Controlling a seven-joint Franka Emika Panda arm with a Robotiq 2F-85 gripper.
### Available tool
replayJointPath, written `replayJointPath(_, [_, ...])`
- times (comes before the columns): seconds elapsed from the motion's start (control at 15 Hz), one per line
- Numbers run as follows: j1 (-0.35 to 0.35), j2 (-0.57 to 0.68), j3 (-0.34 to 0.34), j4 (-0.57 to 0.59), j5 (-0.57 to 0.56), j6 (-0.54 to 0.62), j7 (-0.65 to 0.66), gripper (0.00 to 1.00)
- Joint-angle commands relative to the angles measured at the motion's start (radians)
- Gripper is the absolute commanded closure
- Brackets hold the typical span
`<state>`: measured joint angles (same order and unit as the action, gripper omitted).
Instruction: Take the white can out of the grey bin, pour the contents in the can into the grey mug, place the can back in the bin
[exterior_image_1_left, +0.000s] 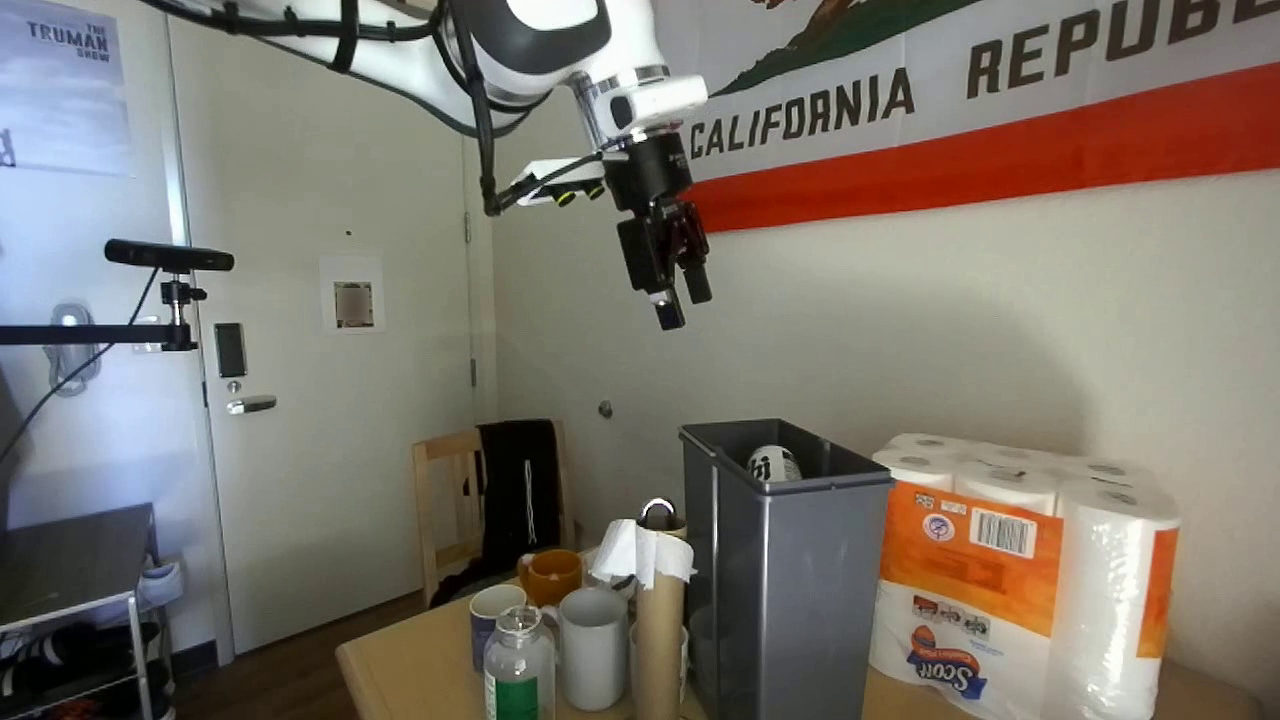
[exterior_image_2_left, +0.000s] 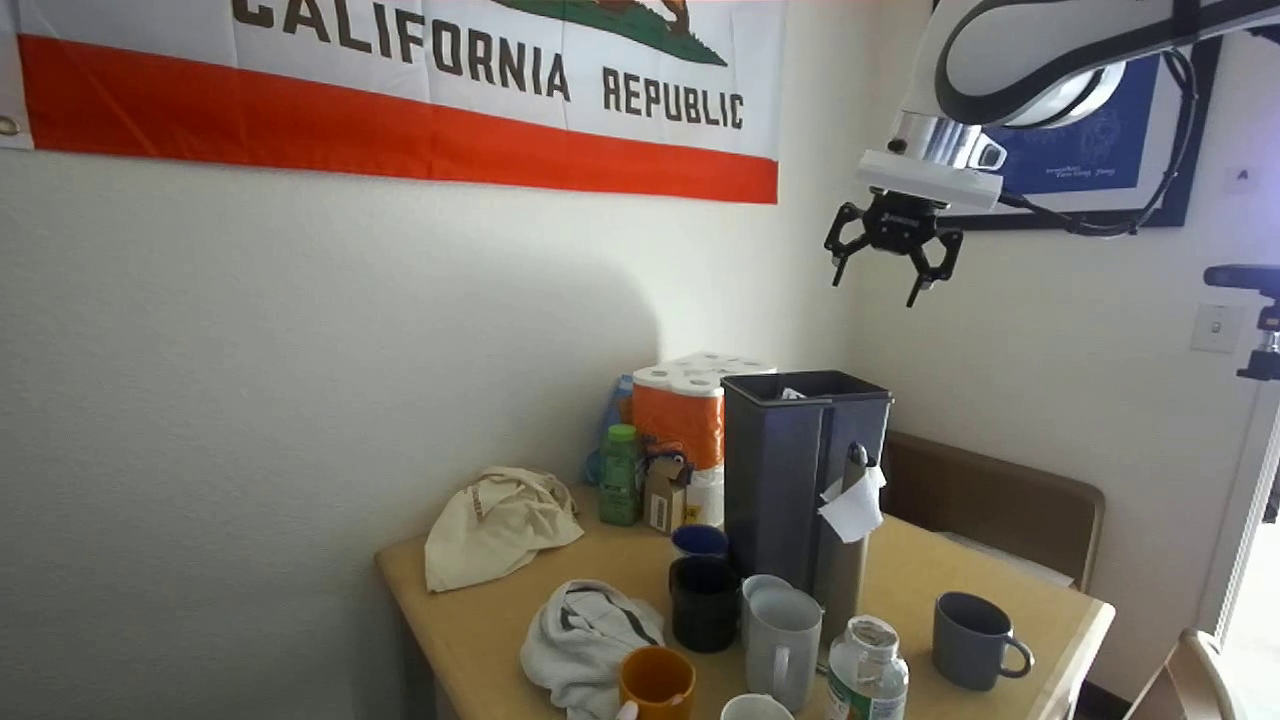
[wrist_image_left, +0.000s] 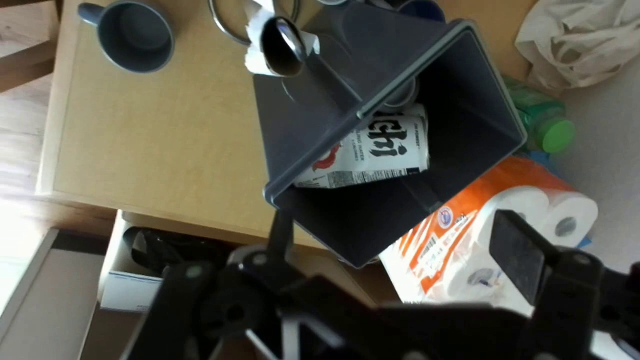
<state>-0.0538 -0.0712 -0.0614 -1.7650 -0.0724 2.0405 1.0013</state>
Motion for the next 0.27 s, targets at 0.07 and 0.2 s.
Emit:
replayJointPath(0.07, [-0.005, -0.034, 0.006, 0.003, 0.007, -0.114, -0.134, 0.0])
replayJointPath(0.2, [-0.006, -0.039, 0.007, 0.0, 0.003, -0.135, -0.17, 0.0])
